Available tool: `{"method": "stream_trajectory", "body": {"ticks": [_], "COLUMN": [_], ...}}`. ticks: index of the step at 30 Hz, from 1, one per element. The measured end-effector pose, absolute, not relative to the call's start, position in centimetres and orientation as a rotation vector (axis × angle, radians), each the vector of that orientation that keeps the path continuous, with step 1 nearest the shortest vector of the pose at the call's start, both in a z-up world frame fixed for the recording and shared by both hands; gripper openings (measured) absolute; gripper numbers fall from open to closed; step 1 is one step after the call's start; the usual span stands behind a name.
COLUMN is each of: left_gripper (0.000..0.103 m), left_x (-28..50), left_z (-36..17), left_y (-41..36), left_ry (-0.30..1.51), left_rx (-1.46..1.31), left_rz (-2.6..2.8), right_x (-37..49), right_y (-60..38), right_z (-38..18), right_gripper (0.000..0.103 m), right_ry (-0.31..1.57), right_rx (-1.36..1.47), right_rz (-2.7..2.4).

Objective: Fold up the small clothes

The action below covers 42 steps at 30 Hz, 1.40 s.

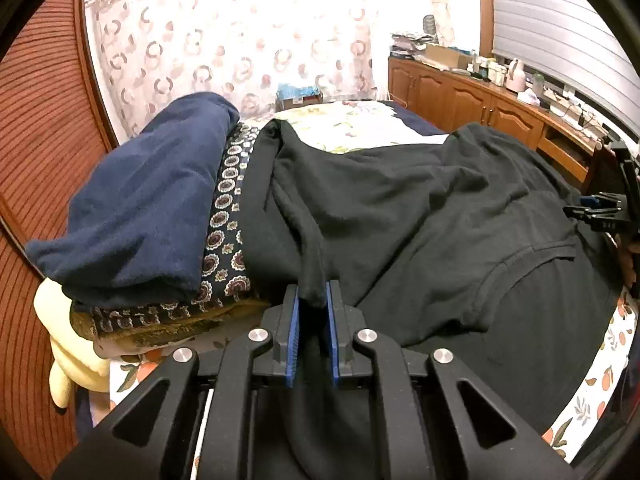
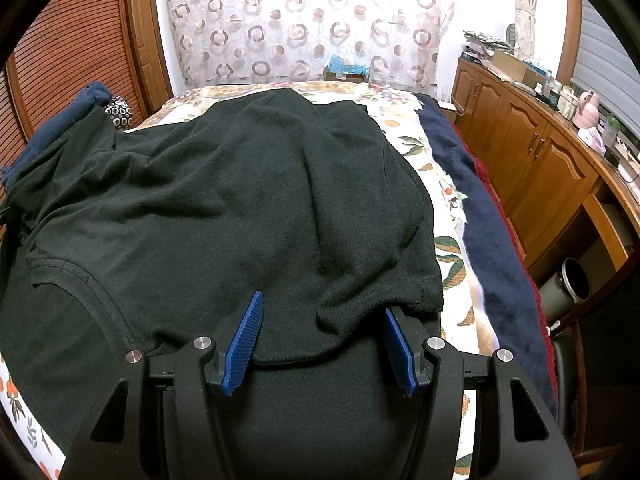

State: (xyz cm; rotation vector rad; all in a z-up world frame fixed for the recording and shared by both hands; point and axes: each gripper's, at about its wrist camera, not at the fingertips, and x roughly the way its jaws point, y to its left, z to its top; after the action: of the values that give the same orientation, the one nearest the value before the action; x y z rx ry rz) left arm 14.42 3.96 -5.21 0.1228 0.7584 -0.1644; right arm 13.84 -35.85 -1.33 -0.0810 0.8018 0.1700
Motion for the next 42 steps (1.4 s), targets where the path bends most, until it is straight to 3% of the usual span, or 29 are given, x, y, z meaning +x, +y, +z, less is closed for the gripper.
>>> {"method": "stream_trajectory", "body": {"ticks": [5,8,9,11,13,16,31,42], "left_gripper": [0.013,0.008,0.007,0.007,0.007,0.007,0.007,0.006], "left_x": [15.0,14.9,14.8,14.4,13.8,13.2,14.2,10.3], "left_z": [-5.2,-5.0,-4.7,-4.0,-3.1,-2.1,-3.1,1.8], "left_y": [4.1,4.2,4.5,5.0,5.3,5.2,5.4,6.1], "left_ry": [0.763,0.739,0.724,0.689,0.655,0.639,0.717,0.506], "left_rx": [0.115,0.094,0.075,0.043,0.020,0.017,0.068,-0.024], "left_rz": [-0.166,-0.187,-0.175,-0.151,-0.145,-0.160,-0.173,-0.164], "right_x": [13.8,13.8,13.8,13.8,14.0,14.1,13.4,10.6], "right_y": [-35.9,-36.0,-36.1,-36.6,-37.2,-37.6,-36.0,-37.1], "right_z": [-1.3,-1.3,-1.3,-1.1,-1.1,-1.1,0.2,3.3], "right_gripper": [0.061,0.059,0.054,0.023,0.009,0.004,0.003,0.002], "right_ry": [0.802,0.801,0.800,0.793,0.797,0.800,0.723,0.599], "right_rx": [-0.081,-0.074,-0.065,-0.037,-0.002,0.031,-0.012,0.005], "right_rz": [0.170,0.170,0.167,0.170,0.171,0.183,0.217,0.215]}}
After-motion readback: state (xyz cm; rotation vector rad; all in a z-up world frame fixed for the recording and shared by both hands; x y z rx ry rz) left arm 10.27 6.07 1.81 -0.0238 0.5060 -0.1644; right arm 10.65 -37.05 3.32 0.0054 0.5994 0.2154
